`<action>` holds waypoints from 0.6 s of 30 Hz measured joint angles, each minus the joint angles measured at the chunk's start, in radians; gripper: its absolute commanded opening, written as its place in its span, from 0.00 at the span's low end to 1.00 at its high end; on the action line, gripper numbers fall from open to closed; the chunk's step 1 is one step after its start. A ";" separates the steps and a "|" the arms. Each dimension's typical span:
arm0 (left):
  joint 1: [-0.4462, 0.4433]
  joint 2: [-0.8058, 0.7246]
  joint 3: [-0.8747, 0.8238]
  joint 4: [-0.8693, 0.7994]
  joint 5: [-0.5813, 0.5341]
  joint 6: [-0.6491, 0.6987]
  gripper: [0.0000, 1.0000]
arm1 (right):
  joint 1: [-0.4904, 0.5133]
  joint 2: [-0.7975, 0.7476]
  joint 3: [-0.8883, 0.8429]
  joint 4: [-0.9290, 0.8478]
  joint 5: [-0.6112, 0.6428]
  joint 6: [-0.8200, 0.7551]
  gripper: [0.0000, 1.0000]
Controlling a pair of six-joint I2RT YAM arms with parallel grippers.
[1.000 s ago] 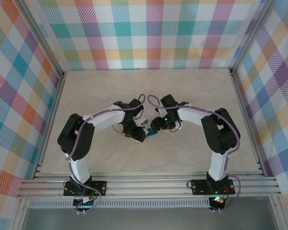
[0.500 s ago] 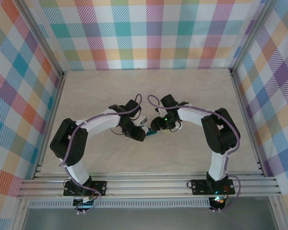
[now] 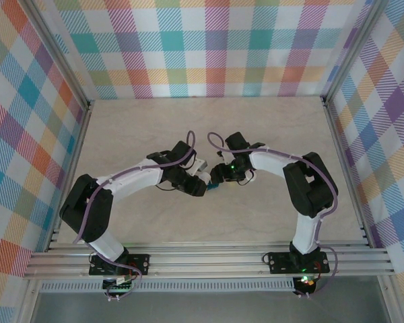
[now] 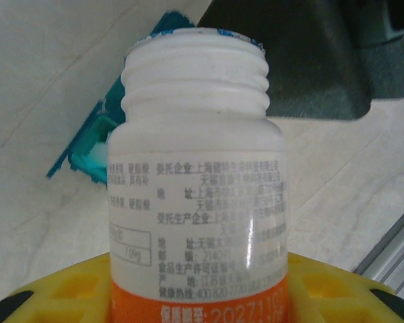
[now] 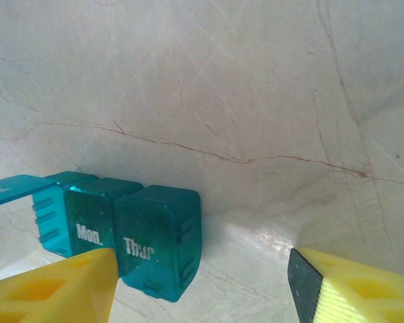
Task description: Sort the pills into containers
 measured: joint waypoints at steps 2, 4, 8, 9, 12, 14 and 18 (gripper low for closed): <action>-0.001 -0.010 -0.004 0.018 -0.007 0.000 0.00 | -0.004 -0.015 0.000 -0.002 0.002 0.017 0.70; -0.001 -0.023 -0.009 0.035 -0.013 0.000 0.00 | -0.010 -0.033 0.000 -0.003 0.006 0.034 0.71; -0.002 -0.061 -0.029 0.098 -0.031 0.000 0.00 | -0.032 -0.085 0.000 -0.013 0.008 0.072 0.71; -0.002 -0.070 -0.033 0.117 -0.035 0.000 0.00 | -0.039 -0.100 0.002 -0.018 0.008 0.080 0.72; -0.003 -0.090 -0.049 0.182 -0.052 0.001 0.00 | -0.058 -0.139 0.008 -0.036 0.015 0.097 0.72; -0.003 -0.104 -0.066 0.234 -0.064 0.001 0.00 | -0.071 -0.164 0.008 -0.048 0.025 0.104 0.73; -0.005 -0.138 -0.106 0.342 -0.092 0.001 0.00 | -0.105 -0.208 0.008 -0.084 0.047 0.111 0.75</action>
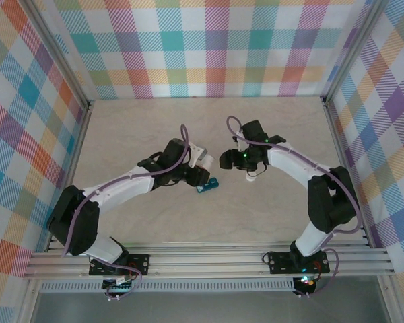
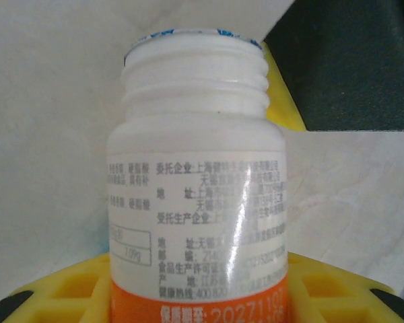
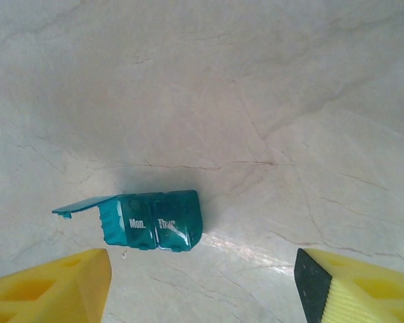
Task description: Sort the pills into containers
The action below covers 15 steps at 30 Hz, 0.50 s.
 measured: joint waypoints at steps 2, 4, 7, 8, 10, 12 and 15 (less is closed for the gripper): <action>-0.001 -0.012 -0.014 0.048 -0.012 0.000 0.00 | -0.020 -0.020 0.000 -0.019 0.011 0.002 0.76; -0.002 -0.017 -0.020 0.100 -0.024 0.002 0.00 | -0.043 -0.036 0.000 -0.038 0.023 0.005 0.77; -0.003 -0.017 -0.020 0.183 -0.040 0.008 0.00 | -0.079 -0.054 0.000 -0.075 0.044 0.004 0.78; -0.003 -0.017 -0.019 0.215 -0.045 0.012 0.00 | -0.090 -0.059 0.000 -0.088 0.052 0.004 0.79; -0.003 -0.017 -0.019 0.274 -0.051 0.023 0.00 | -0.107 -0.068 0.000 -0.113 0.067 0.001 0.79; -0.003 -0.017 -0.019 0.336 -0.055 0.032 0.00 | -0.123 -0.076 0.002 -0.139 0.080 -0.003 0.80; -0.003 -0.010 -0.019 0.429 -0.054 0.054 0.00 | -0.138 -0.076 0.010 -0.176 0.095 -0.011 0.82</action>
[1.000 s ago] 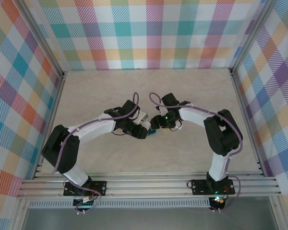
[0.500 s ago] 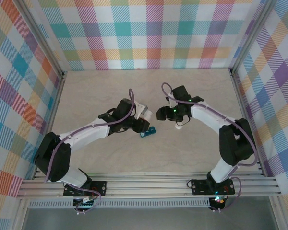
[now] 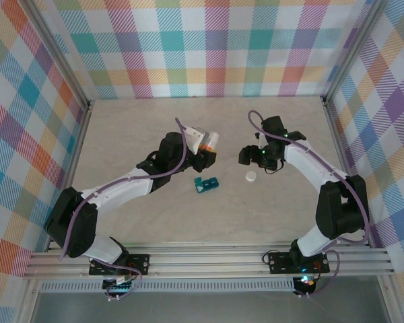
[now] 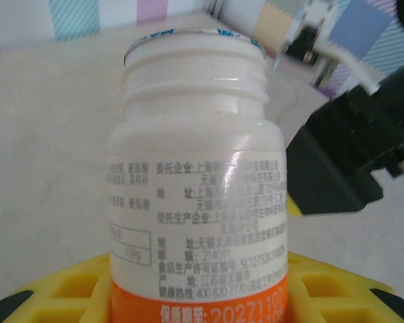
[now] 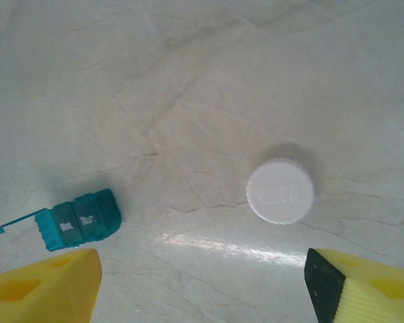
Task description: Sort the pills into containers
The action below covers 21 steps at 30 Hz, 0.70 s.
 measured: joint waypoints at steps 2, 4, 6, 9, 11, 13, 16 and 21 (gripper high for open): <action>0.000 0.016 0.000 0.064 0.000 0.011 0.00 | -0.002 0.000 0.010 -0.027 0.009 -0.005 0.84; 0.000 0.040 0.000 0.127 0.002 0.022 0.00 | -0.002 0.000 0.023 -0.046 0.016 -0.013 0.84; 0.000 0.070 0.003 0.181 0.004 0.029 0.00 | -0.002 0.006 0.039 -0.065 0.026 -0.024 0.84; -0.002 0.107 0.008 0.248 0.008 0.050 0.00 | -0.002 0.032 0.049 -0.074 0.043 -0.035 0.84; -0.004 0.127 0.020 0.275 0.009 0.064 0.00 | -0.002 0.057 0.052 -0.084 0.057 -0.044 0.84; -0.010 0.142 0.037 0.300 0.008 0.085 0.00 | -0.002 0.086 0.059 -0.092 0.068 -0.054 0.83; -0.022 0.156 0.056 0.351 0.008 0.116 0.00 | -0.002 0.123 0.074 -0.101 0.075 -0.064 0.83; -0.038 0.164 0.064 0.441 0.005 0.161 0.00 | -0.002 0.159 0.101 -0.108 0.076 -0.089 0.83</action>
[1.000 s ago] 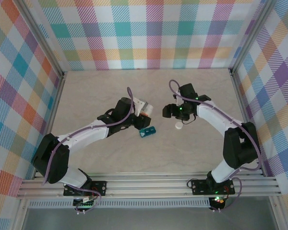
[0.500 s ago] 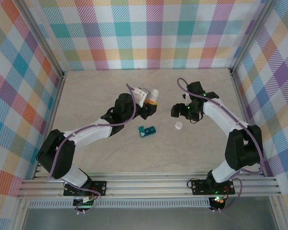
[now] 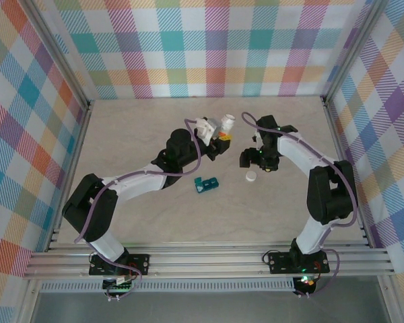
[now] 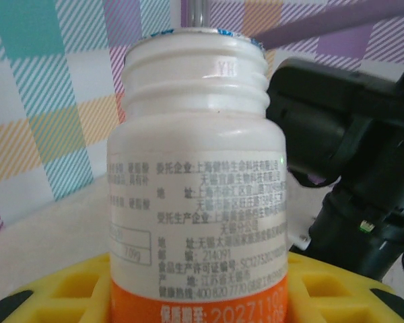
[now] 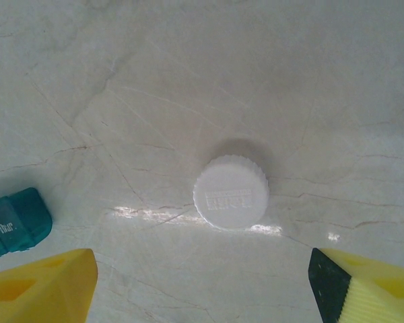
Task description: Sort the pills into containers
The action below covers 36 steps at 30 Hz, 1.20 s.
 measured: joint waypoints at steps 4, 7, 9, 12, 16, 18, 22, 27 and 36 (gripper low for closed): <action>-0.016 0.001 0.007 0.031 -0.014 0.037 0.00 | 0.000 0.018 0.006 -0.002 0.000 -0.014 0.83; -0.026 0.001 0.021 0.050 -0.024 0.058 0.00 | 0.000 0.048 0.013 -0.001 0.000 -0.019 0.82; -0.030 0.001 0.026 0.076 -0.028 0.070 0.00 | 0.000 0.079 0.021 0.000 0.001 -0.020 0.81; -0.036 0.001 0.025 0.117 -0.037 0.078 0.00 | 0.000 0.112 0.023 -0.001 0.008 -0.023 0.79; -0.051 -0.013 -0.008 0.167 -0.051 0.096 0.00 | 0.000 0.136 0.024 -0.001 0.018 -0.034 0.75; -0.059 -0.022 -0.031 0.182 -0.058 0.103 0.00 | 0.000 0.143 0.025 -0.002 0.018 -0.041 0.74; -0.061 -0.031 -0.050 0.192 -0.067 0.111 0.00 | 0.000 0.154 0.034 -0.002 0.018 -0.045 0.73; -0.061 -0.032 -0.051 0.198 -0.070 0.115 0.00 | 0.001 0.160 0.035 -0.001 0.018 -0.047 0.71; -0.061 -0.032 -0.051 0.198 -0.073 0.115 0.00 | 0.015 0.193 0.035 -0.001 0.040 -0.055 0.68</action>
